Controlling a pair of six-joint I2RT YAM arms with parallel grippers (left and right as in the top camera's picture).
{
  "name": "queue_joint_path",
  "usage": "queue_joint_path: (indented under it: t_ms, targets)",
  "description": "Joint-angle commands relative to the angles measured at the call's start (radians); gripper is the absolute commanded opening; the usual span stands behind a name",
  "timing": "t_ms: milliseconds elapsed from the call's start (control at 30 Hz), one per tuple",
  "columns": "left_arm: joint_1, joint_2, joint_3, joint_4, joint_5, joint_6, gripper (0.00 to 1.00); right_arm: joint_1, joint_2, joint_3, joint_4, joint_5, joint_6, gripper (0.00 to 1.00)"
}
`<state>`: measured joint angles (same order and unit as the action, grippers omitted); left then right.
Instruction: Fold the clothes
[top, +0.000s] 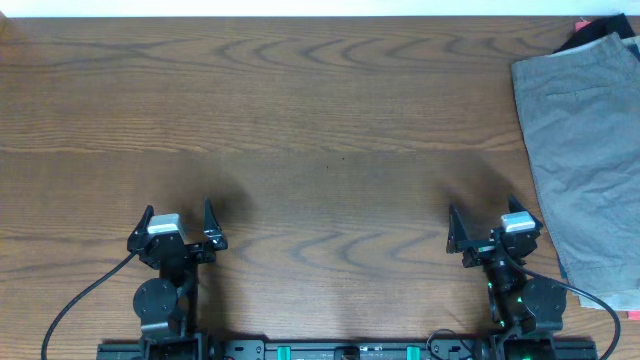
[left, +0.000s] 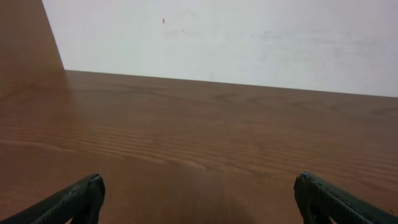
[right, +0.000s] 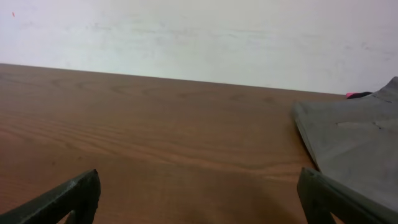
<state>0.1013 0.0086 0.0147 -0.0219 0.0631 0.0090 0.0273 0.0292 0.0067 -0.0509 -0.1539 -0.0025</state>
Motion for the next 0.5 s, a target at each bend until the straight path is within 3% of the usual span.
queue_joint_path:
  t_ms: [0,200,367,467]
  targets:
    - [0.004,0.002,-0.010,-0.043,0.007,0.019,0.98,0.007,0.002,-0.001,0.024,-0.126,0.133,0.99]
    - [0.004,0.002,-0.010,-0.043,0.007,0.019,0.98,0.007,0.002,-0.001,0.017,-0.513,0.549,0.99]
    - [0.004,0.002,-0.010,-0.043,0.007,0.019,0.98,0.007,0.002,-0.001,0.042,-0.496,0.803,0.99]
    - [0.004,0.002,-0.010,-0.043,0.007,0.019,0.98,0.006,0.002,-0.001,0.179,-0.482,0.878,0.99]
